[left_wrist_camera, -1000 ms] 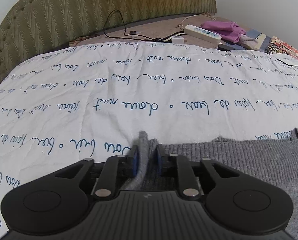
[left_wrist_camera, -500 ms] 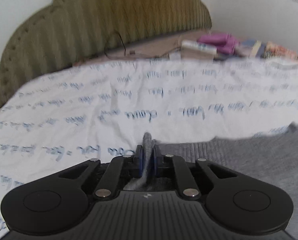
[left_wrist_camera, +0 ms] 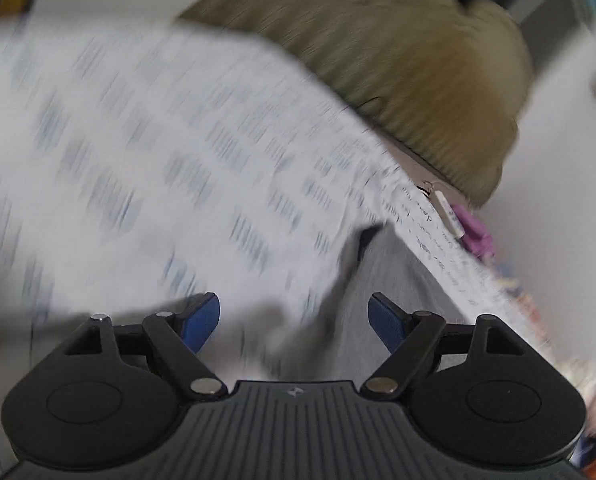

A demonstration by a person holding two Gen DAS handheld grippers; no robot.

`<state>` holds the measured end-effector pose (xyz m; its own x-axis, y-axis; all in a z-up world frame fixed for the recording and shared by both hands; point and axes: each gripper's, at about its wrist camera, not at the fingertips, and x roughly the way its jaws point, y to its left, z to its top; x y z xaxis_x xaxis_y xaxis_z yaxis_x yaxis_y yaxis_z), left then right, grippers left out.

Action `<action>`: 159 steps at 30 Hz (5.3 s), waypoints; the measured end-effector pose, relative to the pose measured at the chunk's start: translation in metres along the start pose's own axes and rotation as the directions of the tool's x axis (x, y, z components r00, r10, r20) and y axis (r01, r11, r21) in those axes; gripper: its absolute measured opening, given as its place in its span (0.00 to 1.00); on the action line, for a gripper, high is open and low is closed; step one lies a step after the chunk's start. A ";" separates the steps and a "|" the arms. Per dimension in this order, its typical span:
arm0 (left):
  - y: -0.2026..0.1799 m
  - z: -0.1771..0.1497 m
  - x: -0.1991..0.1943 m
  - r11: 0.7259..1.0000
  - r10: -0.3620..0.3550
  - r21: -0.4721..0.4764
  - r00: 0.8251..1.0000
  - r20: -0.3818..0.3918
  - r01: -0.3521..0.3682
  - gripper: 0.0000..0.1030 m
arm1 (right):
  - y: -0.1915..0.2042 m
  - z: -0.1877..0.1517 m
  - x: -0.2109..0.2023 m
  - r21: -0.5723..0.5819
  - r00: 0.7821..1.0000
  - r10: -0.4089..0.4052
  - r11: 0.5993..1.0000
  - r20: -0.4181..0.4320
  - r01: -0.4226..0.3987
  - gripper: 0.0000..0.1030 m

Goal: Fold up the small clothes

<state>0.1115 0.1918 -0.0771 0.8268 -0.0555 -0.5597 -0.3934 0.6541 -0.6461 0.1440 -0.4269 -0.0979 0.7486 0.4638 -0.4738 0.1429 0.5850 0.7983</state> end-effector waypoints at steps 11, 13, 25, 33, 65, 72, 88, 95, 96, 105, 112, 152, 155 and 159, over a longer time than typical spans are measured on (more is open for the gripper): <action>0.000 -0.032 0.021 0.927 -0.285 -0.291 0.949 -0.132 0.238 0.80 | 0.035 -0.024 0.045 0.097 0.995 0.074 0.993 -0.065 -0.068 0.88; -0.004 -0.027 0.029 0.930 -0.273 -0.291 0.952 -0.137 0.225 0.79 | 0.041 -0.024 0.052 0.090 0.997 0.063 0.994 -0.037 -0.060 0.87; -0.016 -0.021 0.048 0.955 -0.256 -0.219 0.933 -0.255 0.202 0.61 | 0.020 -0.035 0.085 0.263 0.996 0.085 0.962 -0.016 -0.078 0.14; -0.025 -0.025 0.057 0.986 -0.127 -0.144 0.953 -0.277 0.089 0.06 | 0.018 -0.038 0.076 0.286 0.993 0.110 0.951 0.038 -0.116 0.10; -0.020 -0.023 -0.016 0.980 -0.191 -0.094 0.956 -0.222 0.174 0.05 | 0.022 -0.041 0.028 0.240 0.981 0.192 0.952 0.022 -0.191 0.10; -0.008 -0.025 -0.023 0.975 -0.215 -0.103 0.946 -0.243 0.195 0.05 | 0.021 -0.052 0.020 0.236 0.980 0.198 0.952 0.007 -0.194 0.10; 0.000 -0.028 0.000 0.987 -0.122 -0.127 0.979 -0.165 0.101 0.04 | 0.026 -0.053 0.031 0.184 0.993 0.081 0.978 0.088 -0.096 0.10; -0.015 -0.017 -0.034 0.982 -0.183 -0.071 0.969 -0.166 0.174 0.04 | 0.032 -0.053 0.008 0.139 0.990 0.100 0.984 0.097 -0.113 0.09; -0.014 -0.016 -0.039 0.982 -0.187 -0.064 0.969 -0.163 0.179 0.04 | 0.029 -0.052 0.004 0.146 0.990 0.104 0.982 0.090 -0.117 0.09; 0.012 -0.035 -0.073 0.983 -0.171 -0.106 0.965 -0.198 0.152 0.04 | 0.015 -0.078 -0.024 0.196 0.991 0.131 0.971 0.033 -0.135 0.09; 0.027 -0.050 -0.087 0.990 -0.135 -0.070 0.966 -0.222 0.122 0.04 | 0.001 -0.099 -0.042 0.230 0.992 0.124 0.965 0.008 -0.123 0.09; -0.120 -0.071 0.101 0.654 0.164 0.742 0.985 0.046 -0.144 0.85 | 0.111 -0.038 0.125 -0.660 0.980 -0.172 0.725 0.104 0.197 0.80; -0.123 -0.070 0.092 0.650 0.170 0.743 0.983 0.061 -0.159 0.86 | 0.117 -0.043 0.118 -0.655 0.976 -0.184 0.724 0.119 0.217 0.82; -0.116 -0.062 0.024 0.745 0.100 0.651 0.990 0.103 -0.143 0.86 | 0.140 -0.057 0.080 -0.653 0.974 -0.157 0.722 0.165 0.227 0.90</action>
<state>0.1523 0.0683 -0.0482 0.8201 0.0880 -0.5653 -0.1495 0.9867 -0.0633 0.1875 -0.2703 -0.0456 0.8135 0.2502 -0.5251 -0.1500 0.9624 0.2264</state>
